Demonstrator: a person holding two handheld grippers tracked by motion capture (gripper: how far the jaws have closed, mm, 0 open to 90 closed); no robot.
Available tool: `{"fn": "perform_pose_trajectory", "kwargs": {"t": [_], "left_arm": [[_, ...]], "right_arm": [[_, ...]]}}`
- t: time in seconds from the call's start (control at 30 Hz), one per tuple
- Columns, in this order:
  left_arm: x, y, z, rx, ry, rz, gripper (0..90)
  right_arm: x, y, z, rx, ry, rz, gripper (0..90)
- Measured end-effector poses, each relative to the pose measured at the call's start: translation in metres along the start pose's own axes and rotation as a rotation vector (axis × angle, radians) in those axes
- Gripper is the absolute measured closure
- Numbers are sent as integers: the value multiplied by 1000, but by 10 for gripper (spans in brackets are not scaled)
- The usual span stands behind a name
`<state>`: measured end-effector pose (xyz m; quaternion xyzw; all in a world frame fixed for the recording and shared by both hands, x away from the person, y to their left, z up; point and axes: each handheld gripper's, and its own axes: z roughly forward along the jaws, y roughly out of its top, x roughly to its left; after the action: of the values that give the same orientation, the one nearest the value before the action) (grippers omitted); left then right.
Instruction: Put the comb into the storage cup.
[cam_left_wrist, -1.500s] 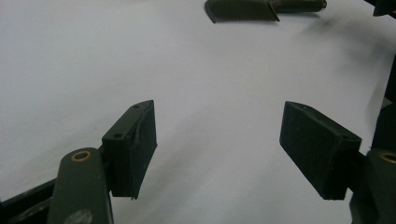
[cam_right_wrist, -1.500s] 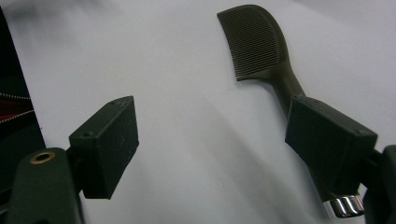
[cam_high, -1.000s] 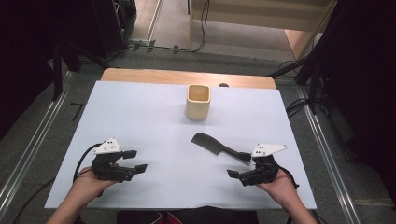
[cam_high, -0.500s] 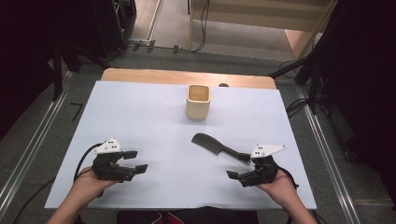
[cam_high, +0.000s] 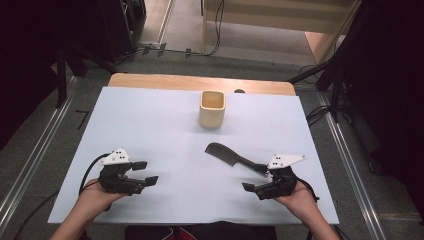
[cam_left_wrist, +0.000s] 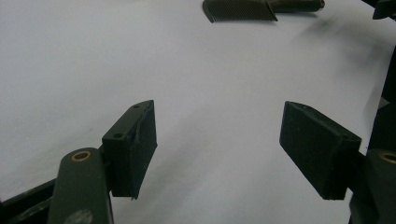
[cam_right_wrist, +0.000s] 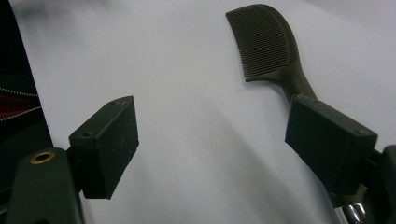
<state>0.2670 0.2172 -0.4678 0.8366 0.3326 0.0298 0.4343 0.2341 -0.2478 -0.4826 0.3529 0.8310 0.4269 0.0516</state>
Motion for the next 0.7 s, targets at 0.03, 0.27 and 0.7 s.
{"fn": "perform_pose_trajectory", "kwargs": {"t": [0.03,0.27,0.7], "left_arm": [[0,0,0,-1,1,-2,283],[0,0,0,-1,1,-4,283],[1,0,-1,-5,-1,-7,283]], "right_arm": [[0,0,0,1,0,-1,155],[-2,4,-3,-9,6,0,155],[-12,29,-14,-35,3,-47,155]]}}
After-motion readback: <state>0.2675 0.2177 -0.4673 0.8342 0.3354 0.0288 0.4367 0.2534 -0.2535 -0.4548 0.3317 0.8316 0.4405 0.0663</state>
